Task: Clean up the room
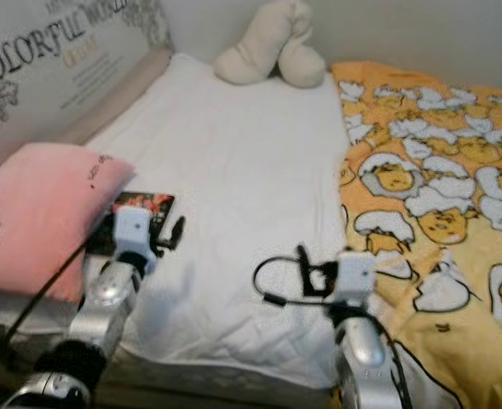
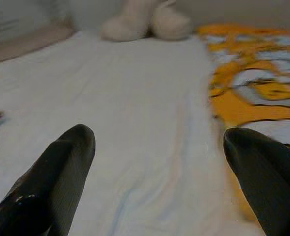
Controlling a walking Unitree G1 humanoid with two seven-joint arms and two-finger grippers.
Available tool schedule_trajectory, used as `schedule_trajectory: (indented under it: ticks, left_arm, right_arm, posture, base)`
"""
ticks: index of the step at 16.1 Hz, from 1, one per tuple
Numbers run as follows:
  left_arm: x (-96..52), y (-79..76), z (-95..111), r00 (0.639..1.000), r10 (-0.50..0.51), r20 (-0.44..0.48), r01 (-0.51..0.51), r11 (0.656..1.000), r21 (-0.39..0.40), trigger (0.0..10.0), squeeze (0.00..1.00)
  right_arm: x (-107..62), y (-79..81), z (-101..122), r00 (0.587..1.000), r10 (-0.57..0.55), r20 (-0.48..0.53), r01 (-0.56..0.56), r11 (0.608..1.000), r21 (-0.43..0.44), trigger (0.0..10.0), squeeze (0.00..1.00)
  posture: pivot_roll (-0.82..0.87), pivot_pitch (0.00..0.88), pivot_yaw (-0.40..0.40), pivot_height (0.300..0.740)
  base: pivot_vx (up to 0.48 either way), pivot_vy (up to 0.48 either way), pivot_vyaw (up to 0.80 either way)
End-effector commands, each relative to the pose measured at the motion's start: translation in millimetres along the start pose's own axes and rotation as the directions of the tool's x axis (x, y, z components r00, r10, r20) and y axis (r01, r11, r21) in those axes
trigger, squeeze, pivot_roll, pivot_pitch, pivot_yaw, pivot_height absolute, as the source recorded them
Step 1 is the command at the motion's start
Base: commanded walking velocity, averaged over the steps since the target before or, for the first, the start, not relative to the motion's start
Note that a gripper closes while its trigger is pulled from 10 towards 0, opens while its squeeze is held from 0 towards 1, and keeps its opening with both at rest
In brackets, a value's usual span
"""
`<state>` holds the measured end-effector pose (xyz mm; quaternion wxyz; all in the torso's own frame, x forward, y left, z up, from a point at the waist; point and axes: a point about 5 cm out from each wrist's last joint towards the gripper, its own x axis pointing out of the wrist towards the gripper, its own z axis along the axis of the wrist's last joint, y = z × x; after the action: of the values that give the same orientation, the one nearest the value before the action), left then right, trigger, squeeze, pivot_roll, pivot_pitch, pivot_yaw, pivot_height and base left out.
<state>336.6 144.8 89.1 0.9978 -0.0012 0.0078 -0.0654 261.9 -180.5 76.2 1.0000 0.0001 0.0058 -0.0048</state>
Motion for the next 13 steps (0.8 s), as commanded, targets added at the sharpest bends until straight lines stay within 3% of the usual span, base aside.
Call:
schedule_trajectory:
  ticks: [1, 5, 13]
  left_arm:
    - [3.6, -0.9, 4.7, 0.999, 0.029, 0.017, -0.028, 0.999, -0.044, 10.0, 0.00]
    - [-5.3, -21.0, 6.5, 0.997, -0.054, 0.059, 0.056, 0.998, -0.031, 10.0, 0.00]
    - [-14.8, -41.7, 4.4, 0.982, -0.169, 0.088, 0.171, 0.985, -0.018, 10.0, 0.00]
  right_arm:
    - [2.9, -1.5, -0.8, 1.000, -0.025, 0.010, 0.026, 0.996, -0.089, 10.0, 0.00]
    - [18.0, 5.3, -3.9, 0.999, -0.046, -0.014, 0.047, 0.993, 0.107, 10.0, 0.00]
    - [12.8, -1.8, -6.4, 0.999, -0.039, 0.006, 0.039, 0.997, 0.060, 10.0, 0.00]
  posture:
    - [0.05, 0.000, 0.020, 0.740]
    - [0.05, 0.000, 0.022, 0.740]
    - [0.01, 0.000, 0.027, 0.740]
  base:
    - [0.000, -0.439, 0.00]
    - [0.000, -0.438, 0.00]
    - [0.000, -0.456, 0.00]
